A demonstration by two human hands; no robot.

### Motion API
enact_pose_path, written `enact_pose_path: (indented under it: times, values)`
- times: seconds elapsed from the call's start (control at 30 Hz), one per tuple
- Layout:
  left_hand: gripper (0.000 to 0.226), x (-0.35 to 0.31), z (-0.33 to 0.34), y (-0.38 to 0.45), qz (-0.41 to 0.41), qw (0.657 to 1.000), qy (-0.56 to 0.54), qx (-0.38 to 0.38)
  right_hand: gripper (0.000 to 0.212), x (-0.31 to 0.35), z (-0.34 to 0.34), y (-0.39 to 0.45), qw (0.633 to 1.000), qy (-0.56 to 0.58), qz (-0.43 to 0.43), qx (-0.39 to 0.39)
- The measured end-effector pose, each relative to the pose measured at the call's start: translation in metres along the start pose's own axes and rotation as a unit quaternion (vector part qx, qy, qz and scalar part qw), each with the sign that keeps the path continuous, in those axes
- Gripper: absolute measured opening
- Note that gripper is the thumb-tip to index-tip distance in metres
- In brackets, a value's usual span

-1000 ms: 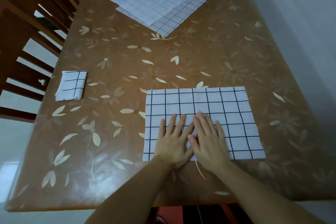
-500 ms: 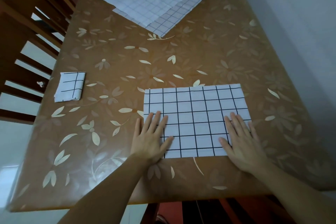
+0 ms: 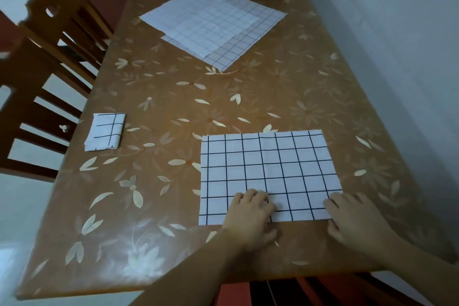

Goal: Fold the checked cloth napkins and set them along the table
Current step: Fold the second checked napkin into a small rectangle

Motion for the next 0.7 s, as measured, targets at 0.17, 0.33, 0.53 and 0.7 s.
enact_pose_path:
  times: [0.17,0.33,0.53,0.7]
  values:
    - [0.045,0.009,0.004,-0.003,-0.005,0.999,0.034,-0.006,0.039,0.013,-0.017,0.009,0.999,-0.017,-0.040,0.008]
    - [0.038,0.025,-0.016,-0.010,-0.038,0.996,0.028,-0.081,0.023,0.052,-0.040,0.006,0.978,0.201,0.043,0.036]
    - [0.033,0.029,-0.013,-0.036,0.051,0.984,0.066,-0.157,0.029,0.128,-0.065,0.022,0.846,0.529,0.046,0.047]
    - [0.018,0.062,-0.012,-0.051,-0.002,0.987,-0.067,-0.148,0.049,0.141,-0.066,0.015,0.856,0.514,-0.032,0.042]
Point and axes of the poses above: each hand's wrist, its own y-axis towards the middle knuckle, its own z-axis out of the palm, x = y × z, the point moved 3 cm from there along y, towards the middle knuckle, and after that the axes turned 12 degrees about x, right-handed, at the moved point
